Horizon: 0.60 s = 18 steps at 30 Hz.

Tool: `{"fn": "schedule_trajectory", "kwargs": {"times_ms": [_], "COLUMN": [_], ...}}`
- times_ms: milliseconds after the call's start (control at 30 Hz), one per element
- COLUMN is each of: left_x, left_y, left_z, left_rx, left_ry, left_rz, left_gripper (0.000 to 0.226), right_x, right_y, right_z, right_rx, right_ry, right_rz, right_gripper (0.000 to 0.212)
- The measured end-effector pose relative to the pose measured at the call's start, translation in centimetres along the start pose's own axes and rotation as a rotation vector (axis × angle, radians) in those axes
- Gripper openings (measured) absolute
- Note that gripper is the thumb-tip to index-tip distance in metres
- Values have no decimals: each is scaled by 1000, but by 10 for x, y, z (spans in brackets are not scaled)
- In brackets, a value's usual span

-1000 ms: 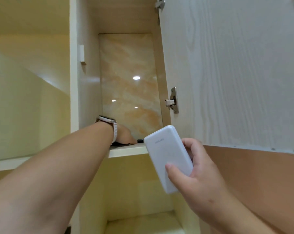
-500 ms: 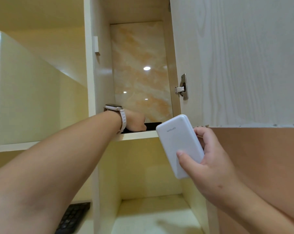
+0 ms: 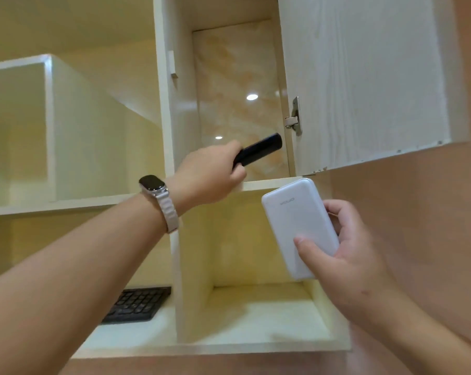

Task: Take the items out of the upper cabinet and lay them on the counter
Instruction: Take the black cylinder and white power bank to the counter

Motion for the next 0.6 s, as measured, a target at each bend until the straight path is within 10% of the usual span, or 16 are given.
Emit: {"fn": "schedule_trajectory", "kwargs": {"times_ms": [600], "left_x": [19], "left_y": [185], "left_z": [89], "left_rx": [143], "left_ry": [1250], "left_rz": [-420], "left_gripper": [6], "right_x": [20], "right_y": [87], "right_z": [18], "right_rx": [112], "right_ry": [66], "right_rz": [297], "right_gripper": [31]}}
Point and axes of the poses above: each hand's wrist, its own y-axis away from the middle knuckle, its own z-axis out of the palm, x = y × z, the point moved 1 cm from there along -y, towards the middle knuckle, and after that the axes turned 13 degrees about y, right-handed, at the moved point
